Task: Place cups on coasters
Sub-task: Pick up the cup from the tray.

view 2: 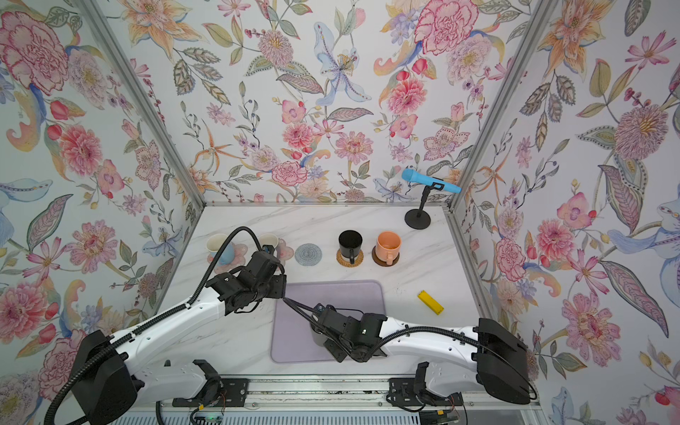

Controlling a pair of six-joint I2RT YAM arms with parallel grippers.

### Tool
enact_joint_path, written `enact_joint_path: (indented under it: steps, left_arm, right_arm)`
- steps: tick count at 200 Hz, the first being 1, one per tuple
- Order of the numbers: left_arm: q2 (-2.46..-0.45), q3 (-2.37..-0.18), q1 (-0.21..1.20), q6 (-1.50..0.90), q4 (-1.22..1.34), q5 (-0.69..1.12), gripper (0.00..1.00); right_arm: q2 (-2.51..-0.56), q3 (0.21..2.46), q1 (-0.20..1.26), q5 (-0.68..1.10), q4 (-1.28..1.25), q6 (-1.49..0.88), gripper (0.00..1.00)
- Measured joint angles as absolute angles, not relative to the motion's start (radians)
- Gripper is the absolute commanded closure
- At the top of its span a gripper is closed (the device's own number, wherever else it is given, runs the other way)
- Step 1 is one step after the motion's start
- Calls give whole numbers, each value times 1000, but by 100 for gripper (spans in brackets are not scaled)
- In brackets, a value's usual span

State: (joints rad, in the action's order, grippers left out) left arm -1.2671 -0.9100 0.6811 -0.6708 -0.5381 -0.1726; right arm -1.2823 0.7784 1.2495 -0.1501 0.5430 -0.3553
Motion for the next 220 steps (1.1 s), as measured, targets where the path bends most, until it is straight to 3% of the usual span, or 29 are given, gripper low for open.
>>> enact_joint_path:
  steps: [22,220]
  left_arm:
    - [-1267,-910,681,-671,-538,-173,31]
    - [-1242,-911,681,-643,-567,-231,31]
  right_arm:
    - [-1271,778,1250,-150,556,-356,100]
    - [-1216,800,1167,-215,558,-409,100]
